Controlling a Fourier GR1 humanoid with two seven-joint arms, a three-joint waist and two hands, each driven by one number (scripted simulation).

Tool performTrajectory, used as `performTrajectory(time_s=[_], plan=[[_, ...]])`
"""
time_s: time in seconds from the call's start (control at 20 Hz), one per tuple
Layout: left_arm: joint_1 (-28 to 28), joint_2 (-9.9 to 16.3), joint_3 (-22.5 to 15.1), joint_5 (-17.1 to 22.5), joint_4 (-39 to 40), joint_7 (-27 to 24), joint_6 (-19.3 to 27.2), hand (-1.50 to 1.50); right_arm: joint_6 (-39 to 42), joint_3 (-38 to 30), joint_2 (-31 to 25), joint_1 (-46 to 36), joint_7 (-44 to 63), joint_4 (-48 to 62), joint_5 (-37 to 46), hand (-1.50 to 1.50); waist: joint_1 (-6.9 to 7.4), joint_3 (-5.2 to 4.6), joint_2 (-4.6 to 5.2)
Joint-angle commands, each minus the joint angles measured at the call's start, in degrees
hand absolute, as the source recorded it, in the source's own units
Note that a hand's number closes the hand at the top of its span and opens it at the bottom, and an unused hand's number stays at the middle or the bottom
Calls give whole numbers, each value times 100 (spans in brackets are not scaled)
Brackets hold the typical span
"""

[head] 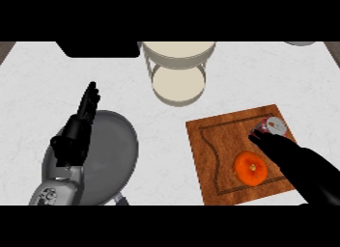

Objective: Pick the squash from the cutting board and place it in the tiered basket

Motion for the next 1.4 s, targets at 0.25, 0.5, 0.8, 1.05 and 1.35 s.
performTrajectory(time_s=[0.25, 0.5, 0.8, 1.05, 1.35], plan=[[-181, -109, 242, -54, 370, -177, -77, 0, -191, 171, 403, -32, -221, 538, 603, -150, -8, 0, 3], [142, -244, -50, -239, -341, 282, -12, 0, -690, 229, 308, 414, -736, 699, 914, -150, -8, 2, -3], [59, -283, 89, -253, -88, 98, -97, 0, -418, 256, 779, -85, -482, 1015, 997, -150, -3, 0, 1], [118, -83, 269, -114, -456, 388, -316, 0, -297, -262, 684, -248, -725, 1152, 764, -150, 5, 1, -2], [-76, -11, 385, -12, -280, 292, -530, 0, -858, 49, 962, 237, -813, 1019, 1032, -150, -12, 0, -2]])
